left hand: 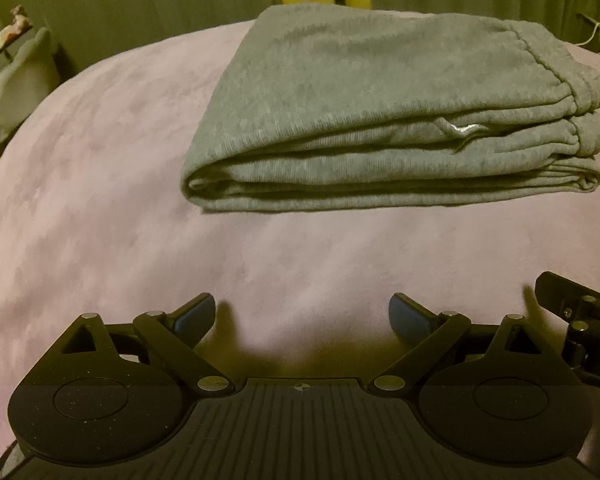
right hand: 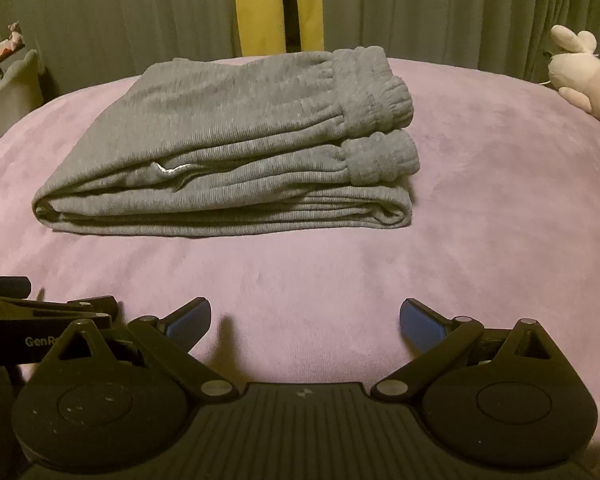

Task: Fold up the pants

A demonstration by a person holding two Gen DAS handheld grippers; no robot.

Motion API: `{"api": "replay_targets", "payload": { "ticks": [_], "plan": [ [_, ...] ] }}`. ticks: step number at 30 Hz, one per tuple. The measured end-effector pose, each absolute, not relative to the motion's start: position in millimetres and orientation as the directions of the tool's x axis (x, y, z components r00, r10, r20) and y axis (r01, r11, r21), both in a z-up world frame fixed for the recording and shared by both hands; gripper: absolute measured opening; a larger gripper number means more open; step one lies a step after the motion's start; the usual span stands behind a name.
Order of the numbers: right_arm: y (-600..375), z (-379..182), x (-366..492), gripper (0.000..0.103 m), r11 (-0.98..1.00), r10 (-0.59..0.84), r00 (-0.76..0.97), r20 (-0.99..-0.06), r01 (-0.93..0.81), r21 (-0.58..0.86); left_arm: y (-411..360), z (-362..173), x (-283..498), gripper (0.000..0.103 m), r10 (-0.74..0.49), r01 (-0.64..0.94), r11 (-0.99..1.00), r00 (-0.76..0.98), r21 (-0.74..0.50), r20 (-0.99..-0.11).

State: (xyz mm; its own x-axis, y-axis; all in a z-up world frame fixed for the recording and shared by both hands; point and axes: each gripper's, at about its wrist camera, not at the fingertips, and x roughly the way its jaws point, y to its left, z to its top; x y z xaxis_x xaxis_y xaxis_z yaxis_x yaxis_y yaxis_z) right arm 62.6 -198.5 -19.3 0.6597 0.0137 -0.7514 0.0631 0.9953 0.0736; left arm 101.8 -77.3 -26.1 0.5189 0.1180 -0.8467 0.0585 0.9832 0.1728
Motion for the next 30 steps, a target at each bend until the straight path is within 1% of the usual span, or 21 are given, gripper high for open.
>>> {"api": "replay_targets", "payload": {
  "ticks": [10, 17, 30],
  "plan": [
    [-197, -27, 67, 0.101, 0.997, 0.013, 0.64, -0.768, 0.046, 0.055, -76, -28, 105, 0.097, 0.109, 0.053, 0.986, 0.499, 0.156, -0.86],
    [-194, -35, 73, 0.101, 0.998, 0.005, 0.611, -0.792, 0.048, 0.043, -78, -30, 107, 0.1, 0.121, 0.05, 0.984, 0.501, 0.169, -0.857],
    [-189, -41, 73, 0.101, 0.999, -0.012, 0.604, -0.797, 0.044, 0.019, -78, -31, 108, 0.101, 0.125, 0.049, 0.984, 0.498, 0.171, -0.858]
  ]
}}
